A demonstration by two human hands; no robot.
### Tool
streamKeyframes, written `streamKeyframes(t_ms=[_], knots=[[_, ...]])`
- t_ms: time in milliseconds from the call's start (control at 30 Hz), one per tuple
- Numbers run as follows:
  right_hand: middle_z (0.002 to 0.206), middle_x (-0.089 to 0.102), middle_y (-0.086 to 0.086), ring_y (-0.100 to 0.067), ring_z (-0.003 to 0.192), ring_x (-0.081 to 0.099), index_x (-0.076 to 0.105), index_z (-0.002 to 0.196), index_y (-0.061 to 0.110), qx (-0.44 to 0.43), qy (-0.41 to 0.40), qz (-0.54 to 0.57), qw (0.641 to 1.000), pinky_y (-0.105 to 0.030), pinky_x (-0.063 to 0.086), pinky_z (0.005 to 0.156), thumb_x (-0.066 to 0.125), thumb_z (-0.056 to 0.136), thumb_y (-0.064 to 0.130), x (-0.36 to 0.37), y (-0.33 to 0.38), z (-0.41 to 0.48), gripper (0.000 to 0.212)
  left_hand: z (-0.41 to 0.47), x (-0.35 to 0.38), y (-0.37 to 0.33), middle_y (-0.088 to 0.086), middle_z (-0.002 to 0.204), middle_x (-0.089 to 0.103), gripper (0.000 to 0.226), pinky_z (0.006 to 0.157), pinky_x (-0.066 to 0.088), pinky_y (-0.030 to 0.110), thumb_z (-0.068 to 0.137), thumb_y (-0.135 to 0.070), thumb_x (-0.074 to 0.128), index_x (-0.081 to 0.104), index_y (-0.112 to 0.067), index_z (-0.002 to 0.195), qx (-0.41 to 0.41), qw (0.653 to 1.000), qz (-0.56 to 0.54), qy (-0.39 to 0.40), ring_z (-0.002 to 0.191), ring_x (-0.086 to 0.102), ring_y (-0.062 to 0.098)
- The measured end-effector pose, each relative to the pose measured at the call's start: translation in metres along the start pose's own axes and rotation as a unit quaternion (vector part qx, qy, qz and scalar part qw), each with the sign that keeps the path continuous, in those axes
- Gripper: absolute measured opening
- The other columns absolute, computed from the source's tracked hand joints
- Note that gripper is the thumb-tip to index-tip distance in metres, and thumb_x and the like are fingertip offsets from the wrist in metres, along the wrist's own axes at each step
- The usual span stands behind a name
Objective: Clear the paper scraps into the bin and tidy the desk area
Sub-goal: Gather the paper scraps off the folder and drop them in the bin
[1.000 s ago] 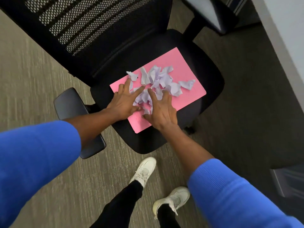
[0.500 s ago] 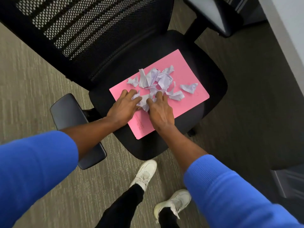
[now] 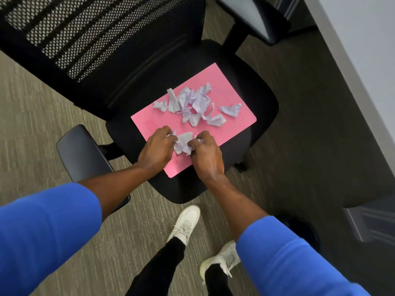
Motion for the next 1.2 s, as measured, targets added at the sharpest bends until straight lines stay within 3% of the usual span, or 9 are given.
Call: streamKeyframes(t_ms=[233, 333, 467, 700, 800, 867, 1000, 1100, 1200], knots=[[0.116, 0.065, -0.012, -0.032, 0.099, 0.067, 0.079, 0.108, 0.008, 0.058, -0.08, 0.08, 0.992, -0.046, 0.061, 0.07, 0.077, 0.082, -0.001, -0.022, -0.043, -0.064, 0.027, -0.027, 0.012, -0.063, 0.02, 0.116, 0.068, 0.023, 0.083, 0.059, 0.051, 0.099, -0.001, 0.063, 0.077, 0.004, 0.117, 0.037, 0.997, -0.07, -0.025, 0.104, 0.069, 0.039], [0.119, 0.065, -0.01, -0.03, 0.102, 0.067, 0.079, 0.109, 0.011, 0.087, -0.09, 0.09, 0.988, -0.046, 0.061, 0.075, 0.081, 0.083, 0.003, -0.033, -0.076, -0.106, 0.028, -0.04, 0.028, -0.104, 0.019, 0.115, 0.067, 0.023, 0.085, 0.058, 0.048, 0.1, -0.002, 0.061, 0.076, 0.005, 0.117, 0.056, 0.993, -0.105, -0.01, 0.104, 0.067, 0.038], [0.12, 0.066, -0.01, -0.029, 0.103, 0.07, 0.08, 0.11, 0.011, 0.143, -0.121, 0.103, 0.977, -0.045, 0.062, 0.078, 0.082, 0.082, -0.001, -0.051, -0.128, -0.174, 0.03, -0.06, 0.06, -0.168, 0.01, 0.118, 0.065, 0.022, 0.092, 0.048, 0.032, 0.102, -0.008, 0.06, 0.076, -0.001, 0.115, 0.081, 0.984, -0.161, 0.018, 0.108, 0.065, 0.027], [0.116, 0.074, -0.015, -0.032, 0.097, 0.076, 0.083, 0.108, 0.012, 0.254, -0.158, 0.081, 0.951, -0.044, 0.065, 0.081, 0.085, 0.075, -0.007, -0.062, -0.231, -0.306, 0.039, -0.104, 0.144, -0.299, 0.018, 0.113, 0.069, 0.022, 0.089, 0.06, 0.048, 0.093, 0.002, 0.068, 0.079, 0.0, 0.112, 0.192, 0.968, -0.133, 0.093, 0.104, 0.07, 0.037], [0.134, 0.066, -0.016, -0.034, 0.12, 0.068, 0.079, 0.118, 0.01, 0.302, -0.114, 0.093, 0.942, -0.029, 0.055, 0.099, 0.077, 0.086, -0.003, -0.048, -0.275, -0.353, 0.035, -0.121, 0.198, -0.343, 0.016, 0.118, 0.068, 0.027, 0.095, 0.057, 0.046, 0.096, -0.003, 0.063, 0.077, -0.003, 0.118, 0.196, 0.963, -0.12, 0.141, 0.11, 0.067, 0.035], [0.139, 0.061, -0.017, -0.037, 0.124, 0.064, 0.076, 0.124, 0.009, 0.343, -0.088, 0.1, 0.93, -0.019, 0.051, 0.097, 0.073, 0.092, 0.001, -0.038, -0.303, -0.378, 0.033, -0.131, 0.234, -0.363, 0.01, 0.135, 0.065, 0.033, 0.106, 0.05, 0.038, 0.1, -0.014, 0.057, 0.074, -0.012, 0.128, 0.195, 0.958, -0.095, 0.186, 0.125, 0.063, 0.029], [0.126, 0.068, -0.022, -0.041, 0.108, 0.072, 0.081, 0.111, 0.004, 0.346, -0.107, 0.054, 0.931, -0.044, 0.06, 0.089, 0.078, 0.088, 0.003, -0.026, -0.338, -0.405, 0.024, -0.142, 0.295, -0.393, 0.01, 0.148, 0.061, 0.036, 0.115, 0.045, 0.037, 0.103, -0.011, 0.051, 0.071, -0.016, 0.134, 0.229, 0.938, -0.074, 0.251, 0.138, 0.058, 0.028], [0.112, 0.073, -0.02, -0.038, 0.097, 0.075, 0.081, 0.099, 0.004, 0.342, -0.137, 0.022, 0.93, -0.041, 0.061, 0.077, 0.082, 0.088, 0.009, -0.016, -0.363, -0.411, 0.012, -0.141, 0.324, -0.409, 0.013, 0.149, 0.061, 0.036, 0.112, 0.05, 0.041, 0.099, -0.009, 0.054, 0.075, -0.015, 0.127, 0.235, 0.936, -0.062, 0.256, 0.134, 0.062, 0.033], [0.107, 0.075, -0.018, -0.038, 0.091, 0.076, 0.081, 0.096, 0.005, 0.351, -0.138, 0.029, 0.926, -0.037, 0.06, 0.072, 0.083, 0.081, 0.001, -0.001, -0.386, -0.414, 0.016, -0.142, 0.342, -0.42, 0.02, 0.136, 0.069, 0.031, 0.09, 0.061, 0.043, 0.091, -0.009, 0.063, 0.081, -0.011, 0.116, 0.269, 0.934, -0.102, 0.21, 0.112, 0.074, 0.042]])
Point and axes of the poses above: each hand's wrist, its own z-axis towards the middle knuckle, its own x-axis out of the palm, y = z × x, the point moved 3 cm from there along z, towards the middle knuckle
